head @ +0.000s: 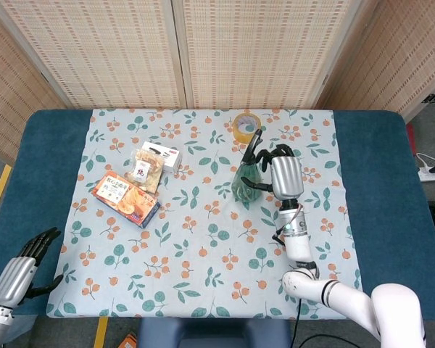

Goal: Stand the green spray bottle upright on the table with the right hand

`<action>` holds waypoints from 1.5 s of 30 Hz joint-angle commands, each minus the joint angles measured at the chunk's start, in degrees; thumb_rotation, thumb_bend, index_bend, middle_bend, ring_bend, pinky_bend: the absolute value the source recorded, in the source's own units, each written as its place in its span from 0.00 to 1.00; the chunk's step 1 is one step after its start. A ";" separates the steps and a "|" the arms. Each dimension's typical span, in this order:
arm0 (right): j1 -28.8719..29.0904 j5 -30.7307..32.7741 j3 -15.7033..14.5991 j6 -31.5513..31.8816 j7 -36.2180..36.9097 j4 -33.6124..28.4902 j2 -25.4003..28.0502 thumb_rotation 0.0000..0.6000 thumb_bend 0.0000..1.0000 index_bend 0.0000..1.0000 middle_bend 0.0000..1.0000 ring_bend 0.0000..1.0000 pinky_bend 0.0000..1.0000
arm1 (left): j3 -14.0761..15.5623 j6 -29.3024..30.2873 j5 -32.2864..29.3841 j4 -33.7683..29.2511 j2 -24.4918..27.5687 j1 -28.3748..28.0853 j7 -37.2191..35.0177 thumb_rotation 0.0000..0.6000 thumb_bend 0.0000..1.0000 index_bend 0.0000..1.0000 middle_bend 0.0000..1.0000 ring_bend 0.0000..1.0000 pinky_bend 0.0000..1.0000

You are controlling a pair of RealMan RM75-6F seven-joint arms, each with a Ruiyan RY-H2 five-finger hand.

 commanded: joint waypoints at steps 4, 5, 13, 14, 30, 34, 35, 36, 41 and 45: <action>-0.57 -0.82 -0.51 0.09 0.78 -0.24 0.19 1.00 0.07 0.86 0.66 0.45 0.26 | 0.04 0.03 0.04 -0.04 0.02 0.02 -0.02 1.00 0.27 0.00 0.00 0.00 0.09; -0.67 -0.89 -0.60 0.05 0.86 -0.29 0.22 1.00 0.07 0.85 0.66 0.45 0.26 | 0.01 0.03 0.03 -0.04 0.02 -0.01 -0.08 1.00 0.27 0.00 0.00 0.00 0.09; -1.76 -1.71 -1.17 0.20 1.51 -1.41 1.12 1.00 0.04 0.72 0.66 0.39 0.24 | 0.02 -0.07 0.05 -0.06 0.05 -0.09 -0.18 1.00 0.27 0.00 0.00 0.00 0.09; -1.93 -1.74 -1.26 0.15 1.57 -1.54 1.25 1.00 0.02 0.70 0.66 0.38 0.23 | 0.03 -0.06 0.07 -0.09 0.05 -0.09 -0.14 1.00 0.27 0.00 0.00 0.00 0.09; -3.74 -2.25 -1.91 -1.20 3.32 -4.10 3.63 1.00 0.00 0.56 0.57 0.29 0.21 | -0.06 -0.16 -0.16 -0.43 0.03 -0.09 0.34 1.00 0.27 0.00 0.00 0.00 0.09; -3.85 -2.33 -1.88 -1.36 3.17 -4.52 3.85 1.00 0.00 0.55 0.55 0.28 0.20 | -0.05 -0.19 -0.24 -0.39 0.05 -0.06 0.25 1.00 0.27 0.00 0.00 0.00 0.09; -3.87 -2.32 -1.87 -1.40 3.16 -4.56 3.86 1.00 0.00 0.55 0.55 0.28 0.20 | -0.05 -0.19 -0.24 -0.37 0.04 -0.06 0.25 1.00 0.27 0.00 0.00 0.00 0.09; -3.87 -2.31 -1.84 -1.44 3.12 -4.57 3.86 1.00 0.00 0.55 0.55 0.27 0.20 | -0.06 -0.19 -0.23 -0.36 0.04 -0.07 0.25 1.00 0.27 0.00 0.00 0.00 0.09; -3.86 -2.02 -1.52 -1.70 2.81 -4.61 3.92 1.00 0.00 0.54 0.55 0.27 0.20 | -0.02 -0.27 -0.21 -0.32 0.05 -0.09 0.15 1.00 0.27 0.00 0.00 0.00 0.09; -3.71 -1.53 -0.97 -2.17 2.53 -4.90 4.27 1.00 0.00 0.54 0.55 0.27 0.19 | -0.01 -0.30 -0.23 -0.36 0.08 -0.10 0.15 1.00 0.27 0.00 0.00 0.00 0.09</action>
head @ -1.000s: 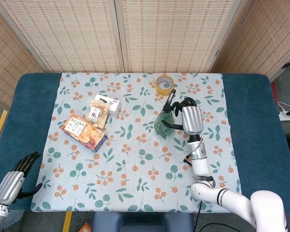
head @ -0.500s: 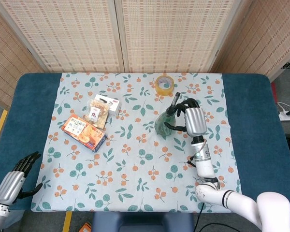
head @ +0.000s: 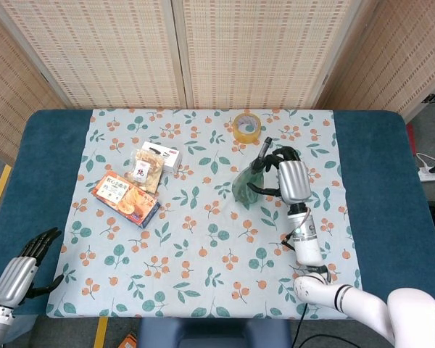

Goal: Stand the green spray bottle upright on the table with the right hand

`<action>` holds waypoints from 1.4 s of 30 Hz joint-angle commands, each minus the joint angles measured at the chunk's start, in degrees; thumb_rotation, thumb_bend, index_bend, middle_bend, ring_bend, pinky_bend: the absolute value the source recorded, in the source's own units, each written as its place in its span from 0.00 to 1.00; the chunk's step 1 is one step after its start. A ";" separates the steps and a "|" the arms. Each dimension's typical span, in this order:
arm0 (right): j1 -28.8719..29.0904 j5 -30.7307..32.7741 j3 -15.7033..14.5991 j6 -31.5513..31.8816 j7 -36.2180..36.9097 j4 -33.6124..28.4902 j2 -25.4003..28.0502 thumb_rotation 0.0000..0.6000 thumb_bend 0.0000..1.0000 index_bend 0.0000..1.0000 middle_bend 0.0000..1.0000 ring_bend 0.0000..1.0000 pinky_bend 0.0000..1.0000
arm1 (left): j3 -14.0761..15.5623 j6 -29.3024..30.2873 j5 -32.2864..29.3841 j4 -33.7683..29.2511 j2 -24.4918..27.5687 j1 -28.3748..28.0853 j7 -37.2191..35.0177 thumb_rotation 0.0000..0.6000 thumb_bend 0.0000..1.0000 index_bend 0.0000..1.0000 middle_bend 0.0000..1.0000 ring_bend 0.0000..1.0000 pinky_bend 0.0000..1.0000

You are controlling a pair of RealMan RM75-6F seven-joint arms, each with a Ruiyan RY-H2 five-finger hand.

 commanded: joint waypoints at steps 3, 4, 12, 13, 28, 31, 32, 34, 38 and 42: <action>0.28 0.56 0.48 -0.84 -1.06 -0.59 0.81 1.00 0.00 0.53 0.55 0.27 0.18 | 0.00 -0.06 -0.07 -0.10 0.02 0.01 0.01 1.00 0.27 0.00 0.00 0.00 0.10; 0.35 0.83 0.58 -1.24 -1.49 -0.88 1.09 1.00 0.00 0.53 0.55 0.27 0.18 | -0.01 -0.09 -0.09 -0.13 0.03 -0.01 0.03 1.00 0.27 0.00 0.00 0.00 0.10; 0.65 1.90 0.54 -3.10 -4.46 -2.69 2.86 1.00 0.00 0.49 0.55 0.27 0.17 | -0.04 -0.24 -0.24 -0.24 0.09 -0.03 0.01 1.00 0.27 0.00 0.00 0.00 0.10; 0.68 2.02 0.59 -3.18 -4.76 -2.97 3.03 1.00 0.00 0.48 0.55 0.27 0.17 | -0.05 -0.23 -0.24 -0.25 0.10 -0.03 -0.02 1.00 0.27 0.00 0.00 0.00 0.10; 0.09 4.69 0.47 -4.15 -8.83 -5.80 4.65 1.00 0.00 0.36 0.41 0.17 0.12 | 0.02 -0.27 -0.18 -0.08 0.14 -0.02 -0.33 1.00 0.27 0.00 0.00 0.00 0.10; -0.84 6.34 -0.12 -4.96 -11.86 -8.89 6.61 1.00 0.00 0.29 0.39 0.14 0.10 | 0.00 -0.31 -0.18 -0.05 0.11 -0.05 -0.37 1.00 0.27 0.00 0.00 0.00 0.10; -1.20 6.93 -0.28 -5.11 -12.89 -10.12 7.36 1.00 0.00 0.28 0.38 0.14 0.10 | 0.01 -0.30 -0.14 -0.04 0.11 -0.06 -0.35 1.00 0.27 0.00 0.00 0.00 0.10; -2.20 8.26 -0.89 -5.53 -15.18 -13.51 9.45 1.00 0.00 0.25 0.37 0.13 0.09 | 0.04 -0.26 -0.04 0.02 0.10 -0.07 -0.30 1.00 0.27 0.00 0.00 0.00 0.10; -4.66 10.85 -3.16 -5.48 -21.31 -21.24 14.46 1.00 0.00 0.20 0.34 0.10 0.08 | 0.00 -0.11 -0.09 0.01 0.11 0.01 -0.14 1.00 0.27 0.00 0.00 0.00 0.10; -7.88 15.53 -7.47 -3.97 -33.43 -31.76 22.55 1.00 0.00 0.18 0.26 0.03 0.03 | -0.08 0.11 -0.18 0.23 0.05 0.13 -0.05 1.00 0.27 0.00 0.00 0.00 0.10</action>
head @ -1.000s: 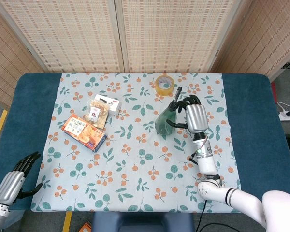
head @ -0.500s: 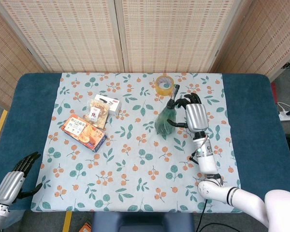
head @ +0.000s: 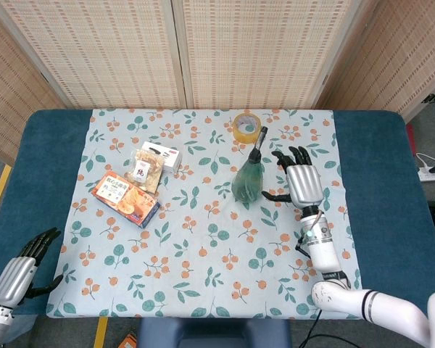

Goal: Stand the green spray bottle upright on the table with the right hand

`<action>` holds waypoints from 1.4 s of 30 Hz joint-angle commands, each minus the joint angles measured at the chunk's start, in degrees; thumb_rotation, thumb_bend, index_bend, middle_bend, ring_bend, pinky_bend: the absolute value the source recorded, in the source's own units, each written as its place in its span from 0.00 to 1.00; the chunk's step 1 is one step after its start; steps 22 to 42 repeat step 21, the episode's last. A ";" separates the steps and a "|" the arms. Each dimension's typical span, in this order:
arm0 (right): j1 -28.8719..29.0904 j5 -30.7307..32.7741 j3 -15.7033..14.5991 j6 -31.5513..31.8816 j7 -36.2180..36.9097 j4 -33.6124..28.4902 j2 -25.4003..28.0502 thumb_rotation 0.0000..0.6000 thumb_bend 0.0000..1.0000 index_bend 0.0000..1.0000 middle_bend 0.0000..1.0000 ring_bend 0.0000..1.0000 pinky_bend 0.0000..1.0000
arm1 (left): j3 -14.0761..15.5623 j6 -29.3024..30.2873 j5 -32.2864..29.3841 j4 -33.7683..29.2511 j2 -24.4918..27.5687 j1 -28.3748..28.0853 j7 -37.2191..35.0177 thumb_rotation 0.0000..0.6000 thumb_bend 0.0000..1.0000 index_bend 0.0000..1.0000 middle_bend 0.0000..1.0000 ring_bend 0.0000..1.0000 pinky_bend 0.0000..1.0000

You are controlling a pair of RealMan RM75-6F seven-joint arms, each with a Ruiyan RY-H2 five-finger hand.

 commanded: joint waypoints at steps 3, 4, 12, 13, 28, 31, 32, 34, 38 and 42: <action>-6.72 9.33 -10.49 3.46 -23.13 -19.34 16.58 1.00 0.00 0.19 0.21 0.00 0.02 | -0.05 0.13 -0.14 0.20 -0.04 0.13 -0.10 1.00 0.27 0.00 0.00 0.00 0.10; -8.58 6.82 -13.16 4.87 -23.24 -20.77 18.87 1.00 0.00 0.19 0.19 0.00 0.01 | -0.08 0.22 -0.17 0.22 -0.01 0.17 -0.11 1.00 0.27 0.00 0.00 0.00 0.10; -23.60 -18.96 -22.69 18.42 16.18 5.82 15.59 1.00 0.00 0.00 0.08 0.00 0.00 | -0.43 1.09 -0.73 -0.04 0.07 0.76 0.45 1.00 0.27 0.00 0.00 0.00 0.10; -24.25 -18.21 -22.32 18.07 17.77 6.59 15.55 1.00 0.00 0.00 0.07 0.00 0.00 | -0.47 1.24 -0.58 -0.21 -0.01 0.78 0.90 1.00 0.27 0.00 0.00 0.00 0.10; -25.33 -18.73 -19.49 18.19 21.95 9.10 14.87 1.00 0.00 0.00 0.05 0.00 0.00 | -0.72 1.21 -0.68 -0.59 -0.42 0.75 2.58 1.00 0.27 0.00 0.00 0.00 0.10; -25.33 -18.73 -19.49 18.19 21.95 9.10 14.87 1.00 0.00 0.00 0.05 0.00 0.00 | -0.72 1.21 -0.68 -0.59 -0.42 0.75 2.58 1.00 0.27 0.00 0.00 0.00 0.10; -25.33 -18.73 -19.49 18.19 21.95 9.10 14.87 1.00 0.00 0.00 0.05 0.00 0.00 | -0.72 1.21 -0.68 -0.59 -0.42 0.75 2.58 1.00 0.27 0.00 0.00 0.00 0.10; -25.33 -18.73 -19.49 18.19 21.95 9.10 14.87 1.00 0.00 0.00 0.05 0.00 0.00 | -0.72 1.21 -0.68 -0.59 -0.42 0.75 2.58 1.00 0.27 0.00 0.00 0.00 0.10; -25.33 -18.73 -19.49 18.19 21.95 9.10 14.87 1.00 0.00 0.00 0.05 0.00 0.00 | -0.72 1.21 -0.68 -0.59 -0.42 0.75 2.58 1.00 0.27 0.00 0.00 0.00 0.10; -25.33 -18.73 -19.49 18.19 21.95 9.10 14.87 1.00 0.00 0.00 0.05 0.00 0.00 | -0.72 1.21 -0.68 -0.59 -0.42 0.75 2.58 1.00 0.27 0.00 0.00 0.00 0.10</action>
